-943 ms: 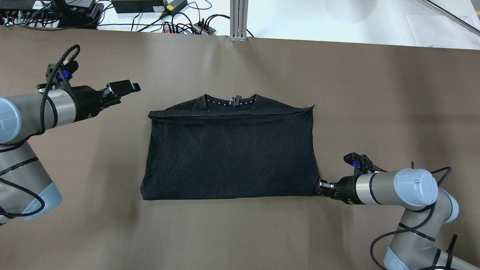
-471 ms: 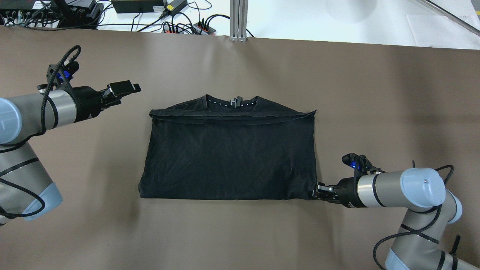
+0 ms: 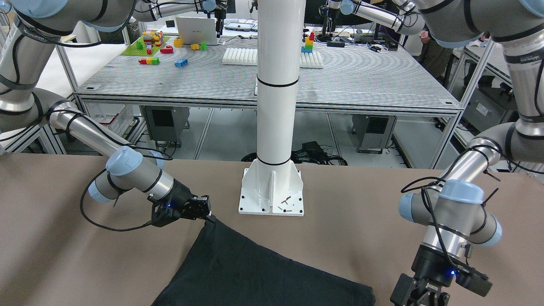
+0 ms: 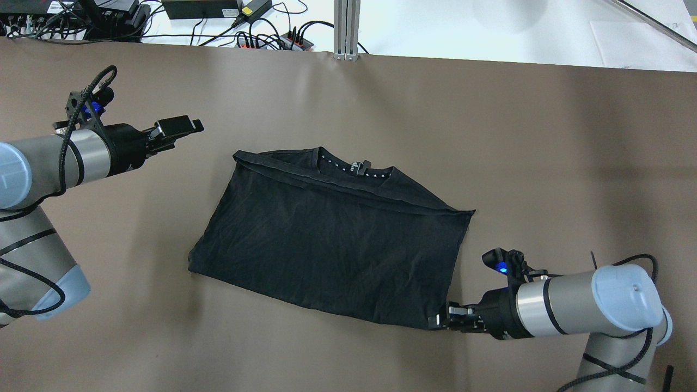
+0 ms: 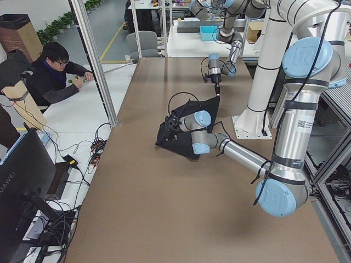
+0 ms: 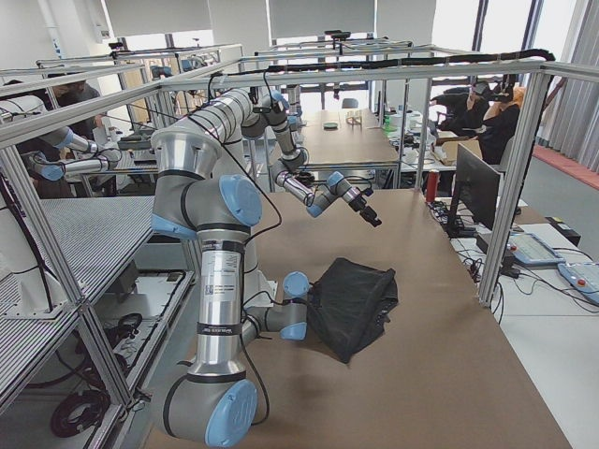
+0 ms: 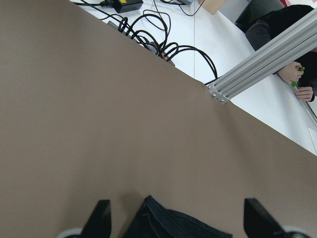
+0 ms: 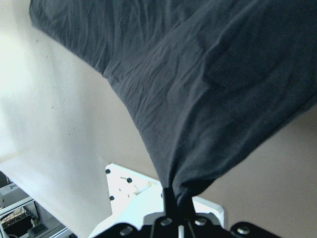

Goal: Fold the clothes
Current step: 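Grasp the shirt corner with the right gripper and lift it, rotating the shirt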

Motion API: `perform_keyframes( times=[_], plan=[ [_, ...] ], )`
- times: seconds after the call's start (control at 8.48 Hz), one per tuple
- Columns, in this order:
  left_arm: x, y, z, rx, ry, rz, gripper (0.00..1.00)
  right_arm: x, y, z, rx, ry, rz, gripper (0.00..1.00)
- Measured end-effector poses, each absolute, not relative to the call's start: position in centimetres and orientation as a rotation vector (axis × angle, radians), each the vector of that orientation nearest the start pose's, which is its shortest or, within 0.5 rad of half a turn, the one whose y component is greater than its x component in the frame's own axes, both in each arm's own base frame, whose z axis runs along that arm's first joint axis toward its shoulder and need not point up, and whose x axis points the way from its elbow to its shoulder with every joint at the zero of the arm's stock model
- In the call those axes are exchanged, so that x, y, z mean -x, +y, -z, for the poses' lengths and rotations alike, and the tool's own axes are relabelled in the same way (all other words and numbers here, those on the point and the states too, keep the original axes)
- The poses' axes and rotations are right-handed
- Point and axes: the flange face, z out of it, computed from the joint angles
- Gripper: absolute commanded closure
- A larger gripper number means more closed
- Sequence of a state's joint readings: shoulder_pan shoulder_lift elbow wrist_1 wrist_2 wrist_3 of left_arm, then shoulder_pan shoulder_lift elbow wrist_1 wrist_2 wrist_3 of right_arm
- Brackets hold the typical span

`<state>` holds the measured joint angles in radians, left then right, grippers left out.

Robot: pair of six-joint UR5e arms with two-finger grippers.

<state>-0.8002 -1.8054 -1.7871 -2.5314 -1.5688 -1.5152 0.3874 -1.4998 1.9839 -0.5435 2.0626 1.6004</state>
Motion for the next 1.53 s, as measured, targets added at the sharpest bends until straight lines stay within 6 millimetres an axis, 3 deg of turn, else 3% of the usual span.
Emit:
perform_keyframes(
  times=[0.12, 0.24, 0.47, 0.71, 0.94, 1.18, 1.53],
  plan=[
    [-29.8, -50.0, -32.2, -0.606, 1.306, 0.619, 0.06, 41.6, -23.8, -29.0, 0.139, -1.550, 0.081, 0.61],
    [-29.8, -50.0, -32.3, -0.608, 1.303, 0.621, 0.06, 43.2, -22.0, -27.6, 0.148, -1.572, 0.105, 0.06],
    [-29.9, -50.1, -32.3, -0.609, 1.301, 0.622, 0.06, 45.5, -19.6, -26.9, 0.108, -1.587, 0.087, 0.06],
    [-30.0, -50.1, -32.5, -0.602, 1.302, 0.627, 0.06, 45.3, -20.0, -28.7, 0.045, -1.558, 0.056, 0.06],
    [-30.1, -50.1, -32.8, -0.582, 1.302, 0.624, 0.06, 43.6, -22.5, -30.4, -0.020, -1.525, 0.027, 0.06],
    [-30.6, -49.2, -33.4, -0.515, 1.316, 0.595, 0.06, 41.8, -26.0, -30.8, -0.081, -1.503, -0.035, 0.06],
    [-35.5, -44.8, -35.3, -0.394, 1.314, 0.564, 0.06, 39.2, -32.1, -29.5, -0.176, -1.458, -0.157, 0.06]
  ],
)
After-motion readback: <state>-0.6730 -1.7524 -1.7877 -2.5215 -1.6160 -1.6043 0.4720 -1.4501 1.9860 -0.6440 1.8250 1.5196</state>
